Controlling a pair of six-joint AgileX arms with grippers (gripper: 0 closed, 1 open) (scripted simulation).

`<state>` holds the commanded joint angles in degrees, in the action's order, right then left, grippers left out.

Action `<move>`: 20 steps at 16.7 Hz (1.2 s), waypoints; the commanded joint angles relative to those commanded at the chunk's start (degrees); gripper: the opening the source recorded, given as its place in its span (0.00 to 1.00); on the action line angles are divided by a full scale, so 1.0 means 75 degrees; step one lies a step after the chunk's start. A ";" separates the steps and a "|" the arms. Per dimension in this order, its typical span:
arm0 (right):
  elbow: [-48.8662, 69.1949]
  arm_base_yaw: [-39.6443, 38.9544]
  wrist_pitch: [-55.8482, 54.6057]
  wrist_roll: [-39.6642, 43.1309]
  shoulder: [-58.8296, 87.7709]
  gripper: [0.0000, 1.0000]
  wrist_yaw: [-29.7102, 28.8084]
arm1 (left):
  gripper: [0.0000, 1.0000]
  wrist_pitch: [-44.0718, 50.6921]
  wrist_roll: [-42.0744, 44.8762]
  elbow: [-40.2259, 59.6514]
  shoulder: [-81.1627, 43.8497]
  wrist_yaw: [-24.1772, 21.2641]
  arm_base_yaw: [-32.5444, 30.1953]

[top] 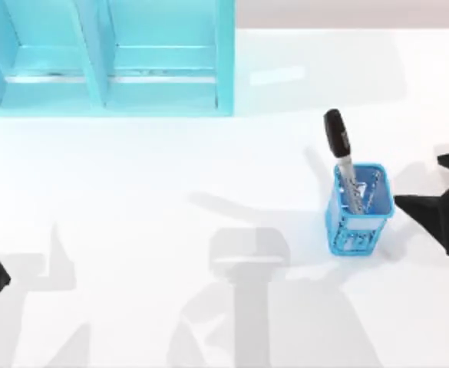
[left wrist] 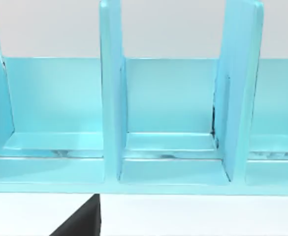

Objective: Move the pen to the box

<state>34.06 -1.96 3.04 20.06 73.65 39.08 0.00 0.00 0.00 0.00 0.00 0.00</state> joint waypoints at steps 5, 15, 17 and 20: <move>0.0566 -0.0009 0.0034 0.0300 0.1139 1.00 0.0636 | 1.00 0.0000 0.0000 0.0000 0.0000 0.0000 0.0000; 0.0796 -0.0481 -0.0862 -0.0160 0.1983 1.00 0.0333 | 1.00 0.0000 0.0000 0.0000 0.0000 0.0000 0.0000; 0.0941 -0.0860 -0.1634 -0.0526 0.2627 1.00 0.0049 | 1.00 0.0000 0.0000 0.0000 0.0000 0.0000 0.0000; 0.1118 -0.1440 -0.2693 -0.1037 0.3523 1.00 -0.0394 | 1.00 0.0000 0.0000 0.0000 0.0000 0.0000 0.0000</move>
<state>42.44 -12.76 -17.16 12.29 100.08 36.13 0.00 0.00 0.00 0.00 0.00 0.00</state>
